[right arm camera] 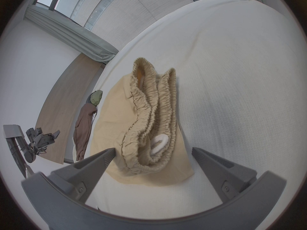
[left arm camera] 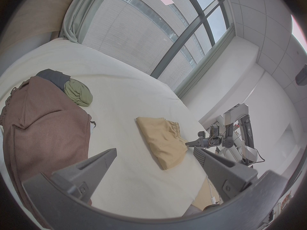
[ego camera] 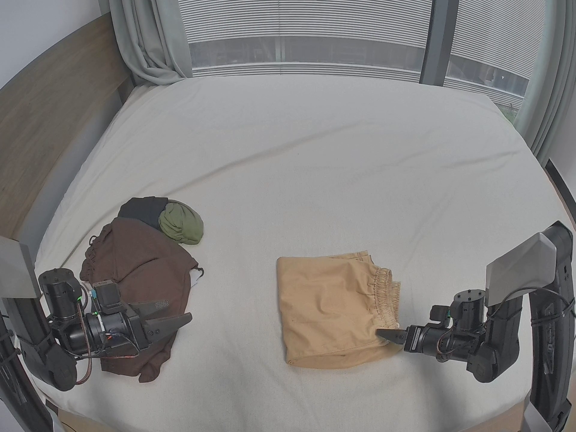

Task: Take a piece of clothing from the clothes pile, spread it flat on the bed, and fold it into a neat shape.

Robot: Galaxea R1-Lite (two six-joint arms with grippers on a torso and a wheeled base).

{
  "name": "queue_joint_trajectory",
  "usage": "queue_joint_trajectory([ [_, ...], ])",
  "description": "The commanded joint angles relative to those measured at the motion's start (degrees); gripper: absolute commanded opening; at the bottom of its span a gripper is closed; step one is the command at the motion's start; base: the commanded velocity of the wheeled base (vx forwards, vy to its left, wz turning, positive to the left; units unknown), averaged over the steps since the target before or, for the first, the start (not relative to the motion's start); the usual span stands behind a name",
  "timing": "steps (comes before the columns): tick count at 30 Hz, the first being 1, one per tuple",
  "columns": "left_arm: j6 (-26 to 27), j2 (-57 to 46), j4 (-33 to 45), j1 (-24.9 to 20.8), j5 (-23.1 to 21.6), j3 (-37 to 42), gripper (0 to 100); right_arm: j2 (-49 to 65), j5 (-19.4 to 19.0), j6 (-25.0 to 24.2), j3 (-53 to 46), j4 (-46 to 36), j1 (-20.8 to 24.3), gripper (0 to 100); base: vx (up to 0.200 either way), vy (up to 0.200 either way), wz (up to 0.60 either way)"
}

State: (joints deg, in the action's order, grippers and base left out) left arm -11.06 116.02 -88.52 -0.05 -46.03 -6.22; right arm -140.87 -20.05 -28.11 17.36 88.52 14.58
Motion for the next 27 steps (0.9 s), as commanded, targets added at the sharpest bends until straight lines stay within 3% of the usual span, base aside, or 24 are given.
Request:
queue_joint_trajectory([
  [1,-0.02,-0.18,0.01,0.05,-0.02,0.06,100,-2.39,1.16,-0.19,0.83,-0.01,0.45,100,0.000,0.000,0.00],
  [12,-0.19,-0.18,0.01,0.05,-0.02,-0.20,100,-3.79,1.60,-3.97,4.61,0.08,4.58,100,0.000,0.000,0.00],
  [17,-0.19,-0.09,0.01,0.14,-0.02,-0.29,100,-3.97,4.06,-5.64,6.46,-0.01,5.11,100,0.000,0.000,0.00],
  [23,-0.28,-0.09,0.01,0.14,-0.02,-0.37,100,-3.97,4.32,-5.64,6.63,0.08,5.11,100,0.000,0.000,0.00],
  [24,-0.28,-0.09,0.01,0.14,-0.11,-0.37,100,-3.97,4.32,-5.64,6.63,0.08,5.11,0,0.000,0.000,0.00],
  [27,-0.28,-0.09,0.01,0.14,-0.11,-0.37,100,-3.97,4.32,-5.64,6.63,-0.01,5.11,0,0.000,0.000,0.00],
])
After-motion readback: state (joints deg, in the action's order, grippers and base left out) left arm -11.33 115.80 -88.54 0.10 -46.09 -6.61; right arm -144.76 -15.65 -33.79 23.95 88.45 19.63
